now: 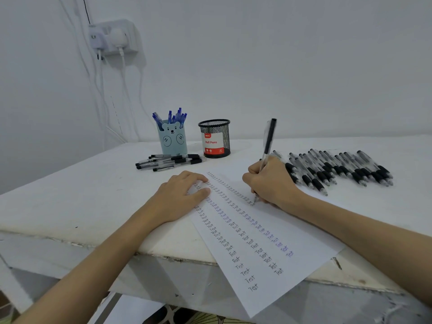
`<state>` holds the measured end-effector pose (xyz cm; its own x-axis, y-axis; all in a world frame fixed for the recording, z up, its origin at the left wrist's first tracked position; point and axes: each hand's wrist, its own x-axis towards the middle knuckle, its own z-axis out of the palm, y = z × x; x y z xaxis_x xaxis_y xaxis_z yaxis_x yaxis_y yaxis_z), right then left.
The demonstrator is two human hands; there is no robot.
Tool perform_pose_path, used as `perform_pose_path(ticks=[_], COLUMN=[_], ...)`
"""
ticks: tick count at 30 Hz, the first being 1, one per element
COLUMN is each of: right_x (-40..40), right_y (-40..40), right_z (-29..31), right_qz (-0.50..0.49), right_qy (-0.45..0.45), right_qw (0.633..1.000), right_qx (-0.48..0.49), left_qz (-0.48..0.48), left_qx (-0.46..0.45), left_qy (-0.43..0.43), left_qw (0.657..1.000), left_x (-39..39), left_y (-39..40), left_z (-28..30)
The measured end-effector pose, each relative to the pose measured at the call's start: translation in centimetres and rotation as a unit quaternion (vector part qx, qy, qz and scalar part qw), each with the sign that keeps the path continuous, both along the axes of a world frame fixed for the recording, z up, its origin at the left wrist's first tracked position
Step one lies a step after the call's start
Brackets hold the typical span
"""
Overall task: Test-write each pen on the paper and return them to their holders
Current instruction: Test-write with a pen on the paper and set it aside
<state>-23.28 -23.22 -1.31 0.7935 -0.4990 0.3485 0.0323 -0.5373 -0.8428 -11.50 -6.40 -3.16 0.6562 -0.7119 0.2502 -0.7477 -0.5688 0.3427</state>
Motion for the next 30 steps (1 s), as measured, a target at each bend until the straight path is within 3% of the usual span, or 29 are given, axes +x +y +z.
perform_pose_path(ticks=[5, 17, 26, 28, 30], right_x=[-0.5, -0.7, -0.5, -0.5, -0.5], right_y=[-0.9, -2.6, -3.8, -4.6, -5.3], right_z=[1.4, 2.0, 2.2, 2.1, 1.7], right_qz=[-0.001, 0.025, -0.038, -0.06, -0.062], right_qy=[0.035, 0.011, -0.01, 0.019, 0.065], right_qw=[0.983, 0.971, 0.983, 0.992, 0.996], right_qx=[0.181, 0.236, 0.177, 0.11, -0.028], left_qz=[-0.002, 0.002, 0.001, 0.001, 0.006], left_qx=[0.005, 0.004, -0.001, -0.004, 0.001], left_qy=[0.012, 0.015, 0.018, 0.022, 0.021], left_qw=[1.0, 1.0, 1.0, 1.0, 1.0], left_x=[0.1, 0.0, -0.1, -0.1, 0.0], left_y=[0.2, 0.1, 0.1, 0.1, 0.1], left_z=[0.0, 0.1, 0.2, 0.1, 0.1])
